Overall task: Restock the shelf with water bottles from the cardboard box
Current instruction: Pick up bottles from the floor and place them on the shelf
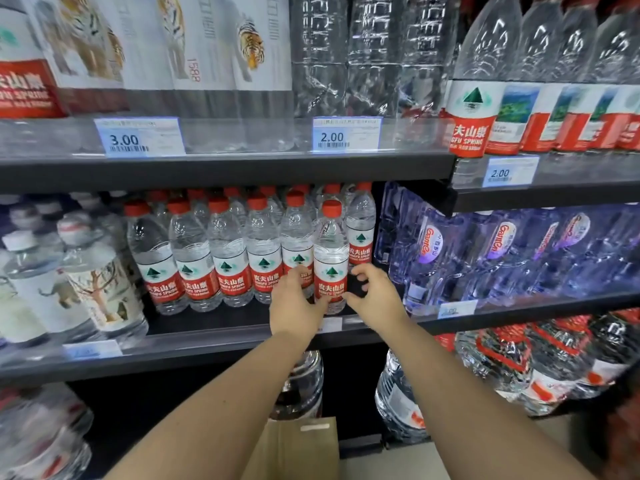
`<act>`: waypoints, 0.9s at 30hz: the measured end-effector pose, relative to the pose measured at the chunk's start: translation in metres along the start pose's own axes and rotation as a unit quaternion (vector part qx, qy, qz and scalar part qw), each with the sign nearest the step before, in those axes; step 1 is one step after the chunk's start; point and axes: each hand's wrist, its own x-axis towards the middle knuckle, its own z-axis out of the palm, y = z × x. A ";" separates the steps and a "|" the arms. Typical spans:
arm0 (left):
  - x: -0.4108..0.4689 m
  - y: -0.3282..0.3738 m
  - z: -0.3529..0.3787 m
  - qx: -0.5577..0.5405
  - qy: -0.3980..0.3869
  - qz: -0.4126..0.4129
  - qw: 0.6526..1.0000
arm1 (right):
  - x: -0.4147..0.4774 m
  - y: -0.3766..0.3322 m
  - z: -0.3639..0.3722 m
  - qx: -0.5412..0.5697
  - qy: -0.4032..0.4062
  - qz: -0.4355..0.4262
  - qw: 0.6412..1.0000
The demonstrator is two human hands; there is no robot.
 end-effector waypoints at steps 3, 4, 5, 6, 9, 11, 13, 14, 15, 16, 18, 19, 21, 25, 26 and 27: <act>0.003 -0.010 -0.022 0.105 -0.004 0.045 0.993 | 0.007 -0.012 0.018 0.058 0.003 0.033 0.998; 0.005 -0.010 -0.029 0.120 -0.002 0.053 0.991 | 0.009 -0.015 0.022 0.075 0.009 0.042 0.996; 0.007 -0.011 -0.033 0.132 0.000 0.062 0.989 | 0.011 -0.016 0.026 0.085 0.015 0.048 0.995; 0.010 -0.011 -0.037 0.144 0.003 0.074 0.987 | 0.013 -0.017 0.030 0.090 0.021 0.053 0.994; 0.015 -0.014 -0.042 0.165 -0.010 0.103 0.981 | 0.020 -0.016 0.038 0.085 0.042 0.069 0.993; 0.016 -0.017 -0.043 0.174 -0.017 0.108 0.979 | 0.025 -0.017 0.038 0.076 0.050 0.079 0.993; 0.017 -0.022 -0.044 0.181 -0.014 0.107 0.978 | 0.032 -0.018 0.039 0.066 0.051 0.085 0.993; 0.016 -0.025 -0.045 0.184 -0.013 0.107 0.977 | 0.036 -0.018 0.040 0.064 0.050 0.083 0.993; 0.016 -0.028 -0.046 0.188 -0.016 0.110 0.976 | 0.039 -0.019 0.041 0.061 0.050 0.084 0.993; 0.015 -0.031 -0.048 0.194 -0.021 0.114 0.974 | 0.042 -0.019 0.042 0.060 0.051 0.086 0.993; 0.013 -0.035 -0.055 0.200 -0.031 0.120 0.972 | 0.043 -0.021 0.045 0.054 0.051 0.095 0.993; 0.012 -0.036 -0.059 0.199 -0.031 0.120 0.972 | 0.041 -0.024 0.045 0.043 0.055 0.100 0.993; 0.008 -0.034 -0.070 0.202 -0.030 0.118 0.972 | 0.032 -0.030 0.045 0.014 0.080 0.098 0.992; -0.002 -0.026 -0.103 0.240 -0.031 0.122 0.963 | -0.001 -0.057 0.042 -0.069 0.047 0.022 0.996; -0.006 -0.023 -0.113 0.249 -0.028 0.124 0.960 | -0.010 -0.067 0.041 -0.094 0.022 -0.005 0.995; -0.010 -0.020 -0.124 0.262 -0.022 0.125 0.957 | -0.020 -0.078 0.039 -0.122 0.001 -0.032 0.992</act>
